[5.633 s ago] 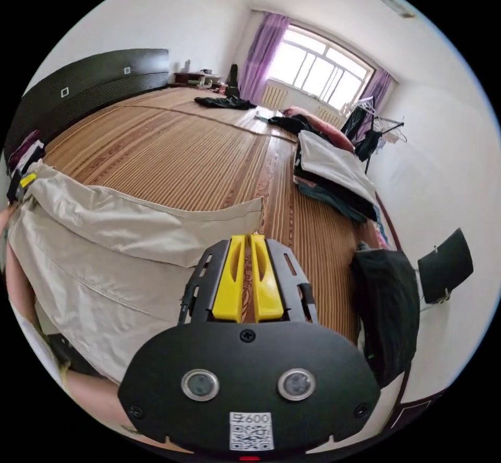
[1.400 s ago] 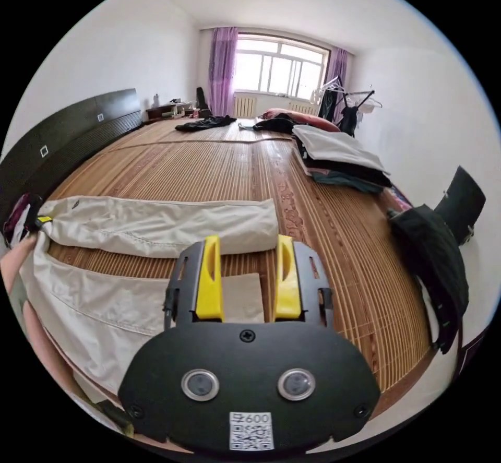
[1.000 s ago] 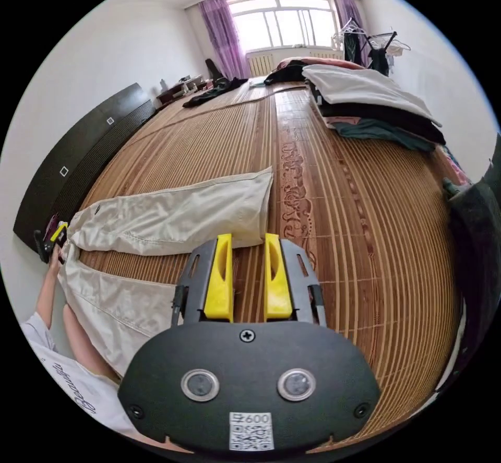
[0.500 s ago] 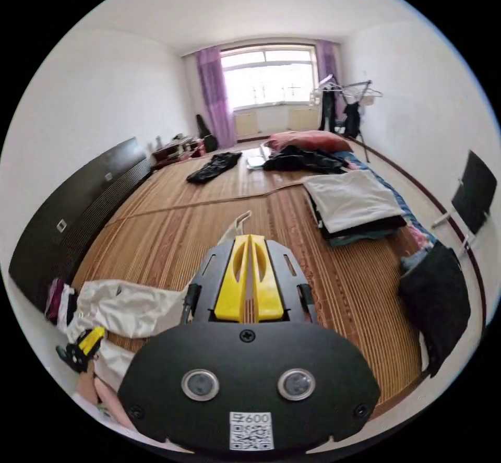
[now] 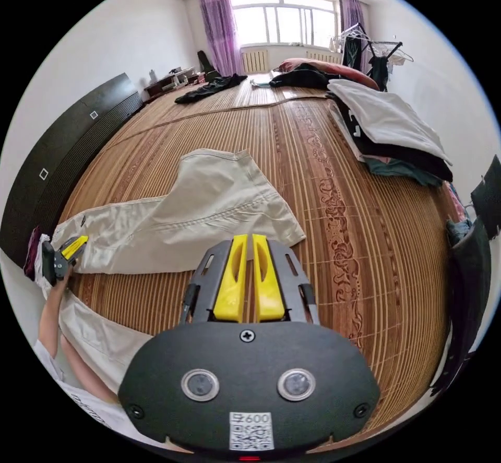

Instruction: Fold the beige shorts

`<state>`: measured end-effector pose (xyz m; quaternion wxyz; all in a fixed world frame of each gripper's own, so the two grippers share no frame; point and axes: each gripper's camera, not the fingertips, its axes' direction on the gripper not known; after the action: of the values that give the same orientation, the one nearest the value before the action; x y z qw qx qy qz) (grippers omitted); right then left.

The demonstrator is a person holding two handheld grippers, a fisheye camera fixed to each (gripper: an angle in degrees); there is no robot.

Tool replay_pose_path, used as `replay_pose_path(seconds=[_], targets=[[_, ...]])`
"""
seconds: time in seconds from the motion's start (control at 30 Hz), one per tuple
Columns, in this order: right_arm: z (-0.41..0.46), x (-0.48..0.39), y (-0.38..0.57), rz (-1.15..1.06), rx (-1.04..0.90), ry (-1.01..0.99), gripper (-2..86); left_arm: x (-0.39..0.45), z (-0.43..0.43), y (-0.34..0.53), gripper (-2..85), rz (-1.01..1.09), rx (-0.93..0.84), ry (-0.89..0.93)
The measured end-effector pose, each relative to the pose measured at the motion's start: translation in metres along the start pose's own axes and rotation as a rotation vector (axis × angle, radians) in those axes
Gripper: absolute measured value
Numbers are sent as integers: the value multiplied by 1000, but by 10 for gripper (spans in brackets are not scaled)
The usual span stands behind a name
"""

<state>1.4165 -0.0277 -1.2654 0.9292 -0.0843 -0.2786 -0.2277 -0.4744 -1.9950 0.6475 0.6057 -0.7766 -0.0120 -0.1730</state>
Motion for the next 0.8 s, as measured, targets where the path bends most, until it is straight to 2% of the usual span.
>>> replay_pose_path(seconds=[0.03,0.07,0.13,0.23,0.3,0.33,0.37,0.4,0.47,0.53,0.6,0.63,0.67,0.7,0.77,0.8], targets=[[15,-4,-1,-20,-30,27,-5,-3,0,0,4,-4,1,9],[52,-13,1,-59,-156,119,-7,-9,1,-3,5,-17,-1,30],[60,-34,11,-135,-116,216,-8,-21,5,-9,5,-34,-7,64],[82,-76,35,-307,-293,424,-8,-36,10,-26,6,-33,-5,83],[103,-109,86,-553,-408,696,-8,-35,6,-40,8,23,-22,33],[110,-111,101,-604,-428,798,-8,-36,1,-43,9,39,-31,31],[127,-102,134,-689,-486,993,-8,-42,-11,-45,10,50,-36,76],[140,-80,162,-721,-532,1073,-8,-58,-32,-38,11,2,24,179],[135,-45,186,-650,-459,1115,-8,-92,-72,-6,13,-159,158,330],[105,-21,194,-473,-391,1004,-8,-117,-115,41,17,-234,238,408],[44,-35,218,-365,-162,734,-8,-126,-170,109,28,-185,255,386],[30,-43,226,-344,-106,663,-8,-126,-182,128,32,-184,252,363],[5,-63,246,-337,-24,490,-8,-127,-205,165,41,-188,247,321],[-11,-82,266,-332,10,321,-8,-129,-224,202,49,-217,254,297],[-15,-107,291,-336,2,142,-8,-133,-245,247,56,-270,241,298],[-4,-119,303,-360,-23,136,-8,-132,-251,266,58,-250,210,258]])
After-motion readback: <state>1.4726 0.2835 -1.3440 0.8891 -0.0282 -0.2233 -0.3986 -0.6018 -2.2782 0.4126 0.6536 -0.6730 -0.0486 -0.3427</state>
